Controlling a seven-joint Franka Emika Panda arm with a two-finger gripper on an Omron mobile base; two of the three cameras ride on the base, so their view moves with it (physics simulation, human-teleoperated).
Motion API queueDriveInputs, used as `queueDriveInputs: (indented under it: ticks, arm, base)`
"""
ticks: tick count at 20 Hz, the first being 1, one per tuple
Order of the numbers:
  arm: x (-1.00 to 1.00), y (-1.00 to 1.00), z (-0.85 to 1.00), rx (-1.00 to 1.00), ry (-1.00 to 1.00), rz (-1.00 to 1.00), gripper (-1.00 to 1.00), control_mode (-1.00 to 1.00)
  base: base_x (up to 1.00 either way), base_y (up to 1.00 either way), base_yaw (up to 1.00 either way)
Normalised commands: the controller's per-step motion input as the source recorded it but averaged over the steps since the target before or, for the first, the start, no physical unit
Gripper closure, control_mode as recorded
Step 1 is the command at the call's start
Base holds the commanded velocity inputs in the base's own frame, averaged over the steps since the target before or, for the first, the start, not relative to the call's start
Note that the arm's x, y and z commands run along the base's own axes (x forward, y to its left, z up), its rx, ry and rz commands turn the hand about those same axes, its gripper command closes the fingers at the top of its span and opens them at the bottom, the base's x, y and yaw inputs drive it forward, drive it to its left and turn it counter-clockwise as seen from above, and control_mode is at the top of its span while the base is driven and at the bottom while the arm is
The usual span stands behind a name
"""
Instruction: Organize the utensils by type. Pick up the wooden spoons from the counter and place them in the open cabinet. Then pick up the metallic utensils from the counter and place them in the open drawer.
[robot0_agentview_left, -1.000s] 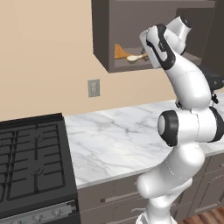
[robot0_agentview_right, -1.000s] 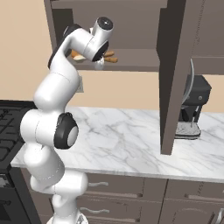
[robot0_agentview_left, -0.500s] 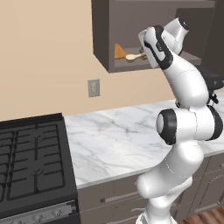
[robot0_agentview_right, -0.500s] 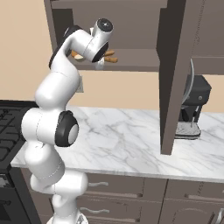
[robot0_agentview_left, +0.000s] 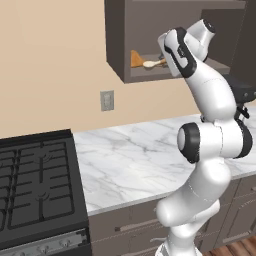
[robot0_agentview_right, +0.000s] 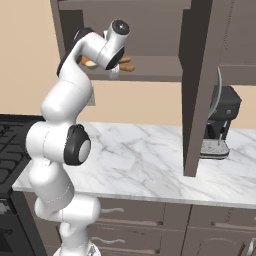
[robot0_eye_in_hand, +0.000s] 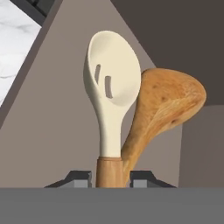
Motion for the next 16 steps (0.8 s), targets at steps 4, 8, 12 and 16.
queueDriveInputs:
  ticks: [4, 8, 12, 16]
  arm:
    - [0.21, 0.00, -0.01, 0.00, 0.00, 0.02, 1.00, -1.00]
    - [0.21, 0.00, -0.04, 0.00, 0.00, 0.02, 1.00, -1.00]
    - [0.22, 0.01, -0.12, 0.00, 0.00, 0.01, 1.00, -1.00]
    - [0.24, 0.01, -0.15, 0.00, -0.04, 0.00, 1.00, -1.00]
  base:
    - [0.00, 0.00, 0.00]
    - [0.00, 0.00, 0.00]
    - [0.00, 0.00, 0.00]
    - [0.00, 0.00, 0.00]
